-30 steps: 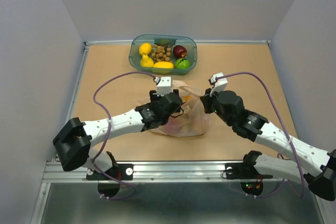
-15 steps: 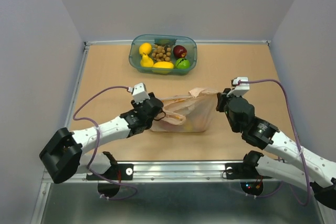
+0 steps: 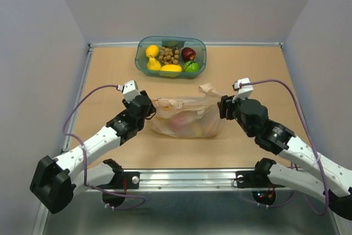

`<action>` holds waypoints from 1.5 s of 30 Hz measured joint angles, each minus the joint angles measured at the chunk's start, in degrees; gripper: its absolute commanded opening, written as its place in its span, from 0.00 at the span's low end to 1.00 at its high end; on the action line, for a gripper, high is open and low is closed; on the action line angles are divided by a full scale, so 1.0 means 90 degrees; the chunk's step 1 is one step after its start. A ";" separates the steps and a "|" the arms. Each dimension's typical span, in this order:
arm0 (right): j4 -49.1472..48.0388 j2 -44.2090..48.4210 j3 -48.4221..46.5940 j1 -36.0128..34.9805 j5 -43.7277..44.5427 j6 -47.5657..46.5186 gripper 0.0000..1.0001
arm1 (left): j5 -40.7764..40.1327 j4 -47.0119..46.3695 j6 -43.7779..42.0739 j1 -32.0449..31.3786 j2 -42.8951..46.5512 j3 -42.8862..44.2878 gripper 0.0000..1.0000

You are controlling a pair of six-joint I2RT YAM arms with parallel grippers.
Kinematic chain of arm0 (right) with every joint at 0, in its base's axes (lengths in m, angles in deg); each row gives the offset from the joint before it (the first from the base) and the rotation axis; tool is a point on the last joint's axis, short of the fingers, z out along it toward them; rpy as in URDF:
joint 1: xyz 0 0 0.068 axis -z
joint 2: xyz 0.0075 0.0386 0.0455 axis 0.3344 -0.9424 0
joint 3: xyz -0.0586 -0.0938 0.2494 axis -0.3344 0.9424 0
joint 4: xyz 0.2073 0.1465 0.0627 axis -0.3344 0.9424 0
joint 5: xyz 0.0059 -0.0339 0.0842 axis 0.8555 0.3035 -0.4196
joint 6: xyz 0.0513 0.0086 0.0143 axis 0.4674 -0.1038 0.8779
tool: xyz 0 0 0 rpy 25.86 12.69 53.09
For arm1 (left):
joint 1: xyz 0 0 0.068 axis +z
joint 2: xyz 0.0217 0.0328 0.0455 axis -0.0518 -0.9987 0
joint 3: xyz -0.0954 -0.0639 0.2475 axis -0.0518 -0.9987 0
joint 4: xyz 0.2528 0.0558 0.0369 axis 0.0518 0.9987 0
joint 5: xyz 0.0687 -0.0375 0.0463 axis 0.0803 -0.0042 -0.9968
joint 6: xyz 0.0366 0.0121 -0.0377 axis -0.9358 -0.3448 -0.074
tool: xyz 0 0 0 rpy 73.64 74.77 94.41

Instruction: Untie the knot of the plastic bag and take out the fruit

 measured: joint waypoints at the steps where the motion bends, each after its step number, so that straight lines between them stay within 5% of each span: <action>1: 0.0143 -0.0163 -0.0192 0.0000 -0.0272 -0.0080 0.64 | 0.0092 0.0034 -0.0078 0.0000 0.0141 0.0000 0.60; 10: 0.0806 -0.1661 -0.2446 0.0022 -0.2873 -0.0733 0.63 | 0.0607 0.0049 -0.0571 0.0000 0.1107 0.0000 0.52; 13: 0.0811 -0.2062 -0.2730 0.0022 -0.3286 -0.0826 0.64 | 0.0777 0.0075 -0.0670 0.0000 0.1088 0.0000 0.69; 19: 0.0933 -0.2676 -0.2781 0.0022 -0.3524 -0.1122 0.71 | 0.1460 0.0049 -0.1158 -0.0175 0.1370 0.0002 0.83; 25: 0.1256 -0.3322 -0.3109 0.0022 -0.3172 -0.1870 0.85 | 0.1749 -0.0311 -0.1795 -0.1260 0.2042 0.0228 0.86; 35: 0.1331 -0.4182 -0.4483 0.0022 -0.2863 -0.2931 0.85 | 0.1834 -0.0845 -0.2217 -0.1766 0.1596 0.0236 0.88; 45: 0.1413 -0.5224 -0.4323 0.0066 -0.3631 -0.3237 0.83 | 0.1545 -0.0925 -0.2266 -0.1795 0.2259 -0.0180 0.88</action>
